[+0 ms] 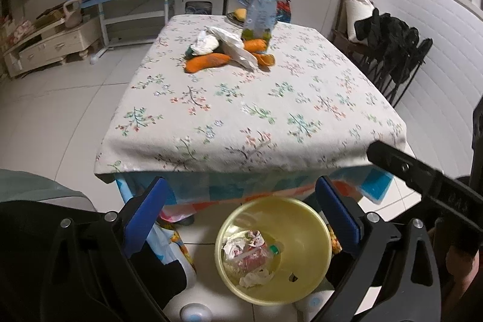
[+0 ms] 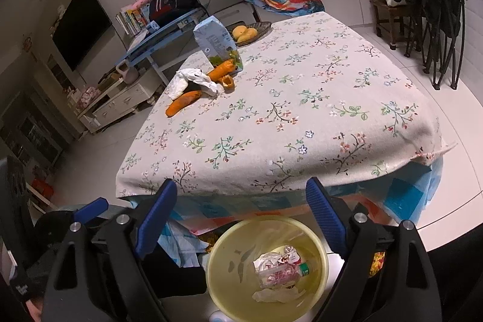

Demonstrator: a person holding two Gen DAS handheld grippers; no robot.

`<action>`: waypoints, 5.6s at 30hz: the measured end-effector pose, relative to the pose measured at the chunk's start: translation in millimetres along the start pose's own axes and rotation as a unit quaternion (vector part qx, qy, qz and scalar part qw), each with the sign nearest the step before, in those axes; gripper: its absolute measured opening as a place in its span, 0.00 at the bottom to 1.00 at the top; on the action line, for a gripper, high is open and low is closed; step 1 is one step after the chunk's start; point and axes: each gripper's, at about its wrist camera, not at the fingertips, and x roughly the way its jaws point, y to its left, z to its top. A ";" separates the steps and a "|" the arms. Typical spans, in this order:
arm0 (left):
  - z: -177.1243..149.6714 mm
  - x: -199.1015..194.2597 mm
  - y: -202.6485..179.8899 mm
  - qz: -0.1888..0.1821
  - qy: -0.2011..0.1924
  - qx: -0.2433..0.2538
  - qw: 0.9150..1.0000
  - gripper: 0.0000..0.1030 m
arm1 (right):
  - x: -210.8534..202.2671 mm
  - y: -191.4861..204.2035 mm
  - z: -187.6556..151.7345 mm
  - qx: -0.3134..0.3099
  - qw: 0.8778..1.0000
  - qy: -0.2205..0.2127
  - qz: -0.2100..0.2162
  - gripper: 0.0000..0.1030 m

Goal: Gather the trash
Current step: 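Move both grippers up from the basin back toward the table, then approach the carrots and tissues on the table with both grippers, then grasp the white tissue with the right gripper while the left gripper grasps an orange carrot, then lift the carrot and tissue and carry them over the yellow basin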

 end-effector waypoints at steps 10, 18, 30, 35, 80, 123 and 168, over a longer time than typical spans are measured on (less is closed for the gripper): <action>33.5 10.3 22.5 0.011 -0.011 -0.029 0.999 0.92 | 7.9 2.8 13.8 -0.011 1.000 -0.002 0.001 0.82; 57.7 23.2 41.0 0.019 -0.009 -0.050 0.999 0.92 | 18.1 5.5 28.8 -0.027 1.000 0.002 0.000 0.82; 93.9 53.6 46.8 0.022 -0.009 -0.051 0.998 0.92 | 53.5 14.2 63.1 -0.065 0.998 0.025 -0.001 0.82; 110.2 77.5 52.2 0.021 0.001 -0.066 0.998 0.92 | 75.1 12.4 85.4 -0.072 0.997 0.027 -0.010 0.82; 157.4 178.7 51.6 0.009 0.061 -0.042 0.997 0.58 | 179.1 30.3 130.2 -0.114 0.989 0.090 0.001 0.45; 152.8 157.5 28.8 -0.055 0.055 0.009 0.997 0.01 | 158.1 43.8 134.1 -0.147 0.988 0.043 0.029 0.41; 173.4 174.4 18.8 -0.027 0.050 0.058 0.997 0.33 | 99.6 -7.2 112.9 -0.036 0.994 0.069 0.083 0.12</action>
